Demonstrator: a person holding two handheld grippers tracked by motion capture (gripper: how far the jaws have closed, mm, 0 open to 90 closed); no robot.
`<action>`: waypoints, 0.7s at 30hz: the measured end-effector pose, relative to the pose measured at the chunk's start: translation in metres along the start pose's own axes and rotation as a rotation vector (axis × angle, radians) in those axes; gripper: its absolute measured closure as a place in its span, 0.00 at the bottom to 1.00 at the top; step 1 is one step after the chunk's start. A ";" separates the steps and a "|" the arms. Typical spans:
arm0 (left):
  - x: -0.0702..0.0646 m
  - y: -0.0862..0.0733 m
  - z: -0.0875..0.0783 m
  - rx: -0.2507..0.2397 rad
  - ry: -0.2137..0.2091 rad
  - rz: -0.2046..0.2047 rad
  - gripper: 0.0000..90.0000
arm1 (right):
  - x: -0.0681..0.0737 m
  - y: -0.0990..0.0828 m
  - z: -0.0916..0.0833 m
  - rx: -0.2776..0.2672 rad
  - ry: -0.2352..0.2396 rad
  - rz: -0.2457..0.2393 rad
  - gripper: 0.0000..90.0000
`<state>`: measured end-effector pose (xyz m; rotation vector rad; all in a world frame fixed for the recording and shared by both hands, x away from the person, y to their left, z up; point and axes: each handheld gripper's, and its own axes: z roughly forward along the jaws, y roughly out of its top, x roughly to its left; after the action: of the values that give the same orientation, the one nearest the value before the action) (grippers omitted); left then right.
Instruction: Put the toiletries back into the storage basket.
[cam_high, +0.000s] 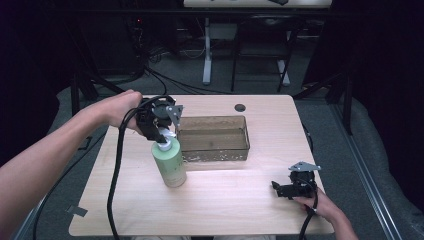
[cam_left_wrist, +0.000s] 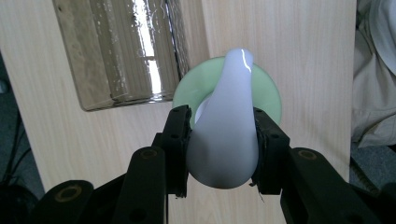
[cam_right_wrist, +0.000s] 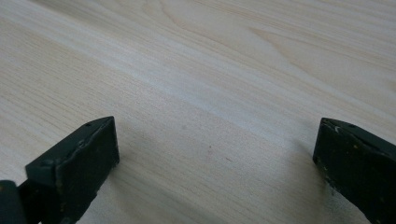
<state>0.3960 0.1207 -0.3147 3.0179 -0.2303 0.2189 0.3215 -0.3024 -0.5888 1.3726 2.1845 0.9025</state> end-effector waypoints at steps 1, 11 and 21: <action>0.000 0.000 0.000 0.000 0.000 0.000 0.70 | 0.000 0.000 0.000 0.000 0.000 0.000 0.00; -0.002 0.009 -0.019 0.033 0.013 0.030 0.70 | 0.000 0.000 0.000 -0.003 0.000 -0.001 0.00; -0.003 0.013 -0.038 0.062 0.024 0.032 0.70 | 0.000 0.000 0.000 -0.001 0.000 0.000 0.00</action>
<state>0.3859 0.1128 -0.2766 3.0733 -0.2744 0.2697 0.3215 -0.3024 -0.5888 1.3717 2.1840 0.9034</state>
